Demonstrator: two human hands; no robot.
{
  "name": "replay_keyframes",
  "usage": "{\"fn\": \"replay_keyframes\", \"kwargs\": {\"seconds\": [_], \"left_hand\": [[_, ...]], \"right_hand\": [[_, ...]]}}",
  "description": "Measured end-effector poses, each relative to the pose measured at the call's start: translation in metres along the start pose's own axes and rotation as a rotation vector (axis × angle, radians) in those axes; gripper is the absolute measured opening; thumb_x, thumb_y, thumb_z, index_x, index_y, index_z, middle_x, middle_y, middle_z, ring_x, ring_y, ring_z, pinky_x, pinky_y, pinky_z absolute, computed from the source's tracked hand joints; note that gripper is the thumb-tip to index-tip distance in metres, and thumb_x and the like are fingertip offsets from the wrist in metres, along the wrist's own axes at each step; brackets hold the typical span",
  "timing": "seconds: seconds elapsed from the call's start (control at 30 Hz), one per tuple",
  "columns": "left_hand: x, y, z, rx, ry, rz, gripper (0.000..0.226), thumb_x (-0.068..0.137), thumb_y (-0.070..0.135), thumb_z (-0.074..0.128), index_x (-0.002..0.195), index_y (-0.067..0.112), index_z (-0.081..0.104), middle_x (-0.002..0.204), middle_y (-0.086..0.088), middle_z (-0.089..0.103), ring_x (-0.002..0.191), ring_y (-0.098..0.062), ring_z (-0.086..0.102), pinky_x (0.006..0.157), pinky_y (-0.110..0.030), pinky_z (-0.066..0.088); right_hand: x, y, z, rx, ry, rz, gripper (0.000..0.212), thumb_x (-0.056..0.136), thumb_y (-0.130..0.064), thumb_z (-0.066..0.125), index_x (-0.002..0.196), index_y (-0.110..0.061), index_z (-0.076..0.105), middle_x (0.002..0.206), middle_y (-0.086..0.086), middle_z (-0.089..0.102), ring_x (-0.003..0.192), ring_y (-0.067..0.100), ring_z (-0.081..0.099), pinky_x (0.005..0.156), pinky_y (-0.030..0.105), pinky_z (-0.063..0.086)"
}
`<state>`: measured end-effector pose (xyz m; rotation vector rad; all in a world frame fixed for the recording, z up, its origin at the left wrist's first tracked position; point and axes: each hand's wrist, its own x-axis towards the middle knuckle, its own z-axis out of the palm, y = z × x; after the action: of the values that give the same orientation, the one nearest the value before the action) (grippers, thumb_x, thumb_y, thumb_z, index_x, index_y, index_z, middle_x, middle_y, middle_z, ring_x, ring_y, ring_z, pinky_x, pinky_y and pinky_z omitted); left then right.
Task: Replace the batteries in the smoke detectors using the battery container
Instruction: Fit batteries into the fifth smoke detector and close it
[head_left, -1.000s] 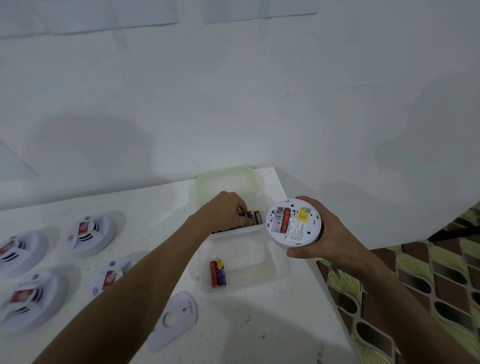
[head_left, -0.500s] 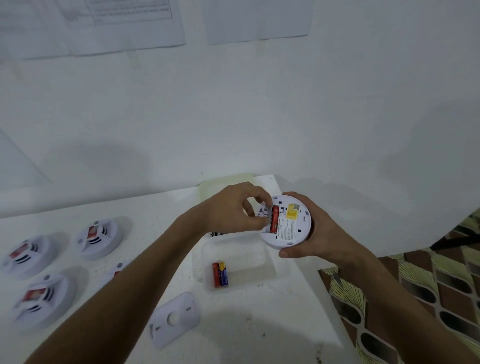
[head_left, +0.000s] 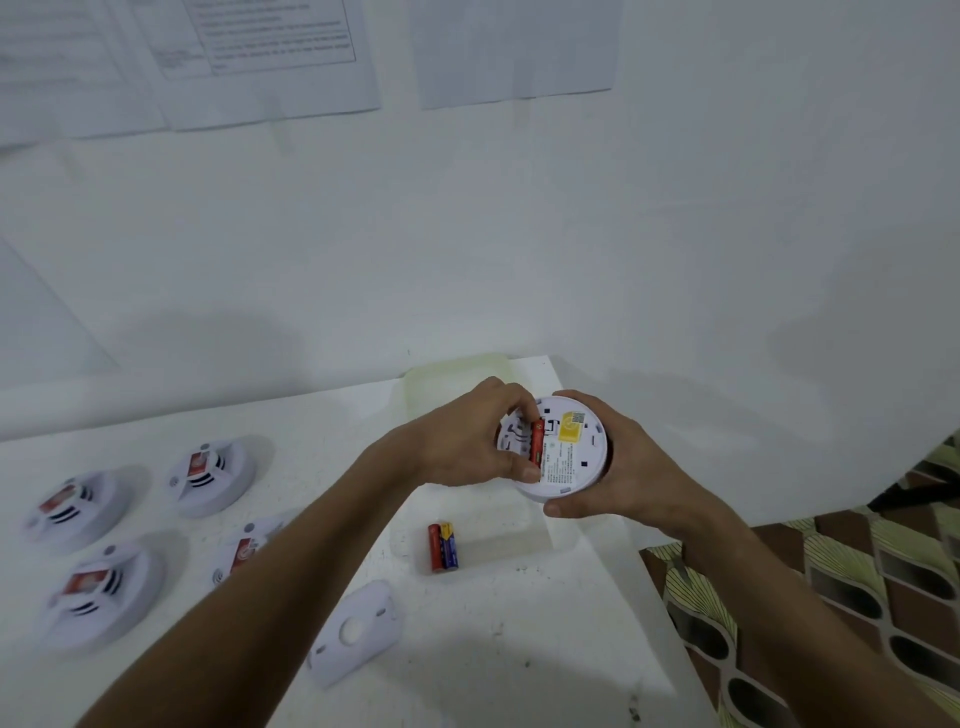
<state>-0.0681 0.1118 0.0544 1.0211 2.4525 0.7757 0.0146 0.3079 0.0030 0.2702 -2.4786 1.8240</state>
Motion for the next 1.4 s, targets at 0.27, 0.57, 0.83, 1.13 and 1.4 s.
{"fn": "replay_keyframes", "kwargs": {"seconds": [0.27,0.57,0.83,1.13,1.4], "left_hand": [[0.007,-0.001,0.003,-0.067,0.169,0.061,0.035,0.082,0.031,0.074,0.098,0.025,0.044,0.11,0.007,0.047,0.099,-0.014,0.053,0.066,-0.019,0.045],[0.028,-0.019,-0.009,-0.491,0.583,-0.116,0.016,0.084,0.012,0.072,0.09,0.013,0.057,0.08,0.003,0.072,0.072,-0.018,0.069,0.064,-0.035,0.051],[0.053,-0.07,0.019,-0.058,0.294,-0.377,0.012,0.079,0.014,0.073,0.087,0.012,0.065,0.084,-0.003,0.067,0.059,-0.016,0.067,0.052,-0.021,0.052],[0.06,-0.084,0.027,0.046,0.231,-0.385,0.027,0.081,0.028,0.076,0.101,0.01,0.069,0.112,-0.009,0.064,0.069,-0.015,0.056,0.063,-0.026,0.046],[0.038,-0.076,0.021,0.13,0.342,-0.315,0.027,0.088,0.028,0.068,0.109,0.011,0.066,0.098,-0.006,0.069,0.062,-0.009,0.056,0.058,-0.017,0.041]], "right_hand": [[0.006,0.001,-0.002,0.006,0.015,0.015,0.086,0.053,-0.003,0.092,0.127,-0.024,0.054,0.112,-0.007,0.067,0.104,0.015,0.065,0.085,0.028,0.056],[0.006,0.011,-0.015,-0.026,0.093,0.063,0.091,0.049,-0.019,0.092,0.13,-0.025,0.052,0.119,-0.007,0.065,0.11,0.011,0.062,0.094,0.035,0.054],[0.004,0.027,-0.022,-0.049,0.119,0.107,0.089,0.047,-0.024,0.091,0.127,-0.026,0.051,0.118,-0.011,0.064,0.109,0.004,0.061,0.091,0.021,0.053],[0.009,0.034,-0.018,-0.026,0.094,0.107,0.088,0.048,-0.023,0.092,0.126,-0.029,0.051,0.116,-0.017,0.064,0.112,0.007,0.06,0.091,0.021,0.052],[0.002,0.03,-0.014,-0.009,0.063,0.091,0.084,0.054,-0.003,0.093,0.123,-0.03,0.052,0.113,-0.021,0.064,0.109,0.001,0.06,0.085,0.014,0.051]]}}
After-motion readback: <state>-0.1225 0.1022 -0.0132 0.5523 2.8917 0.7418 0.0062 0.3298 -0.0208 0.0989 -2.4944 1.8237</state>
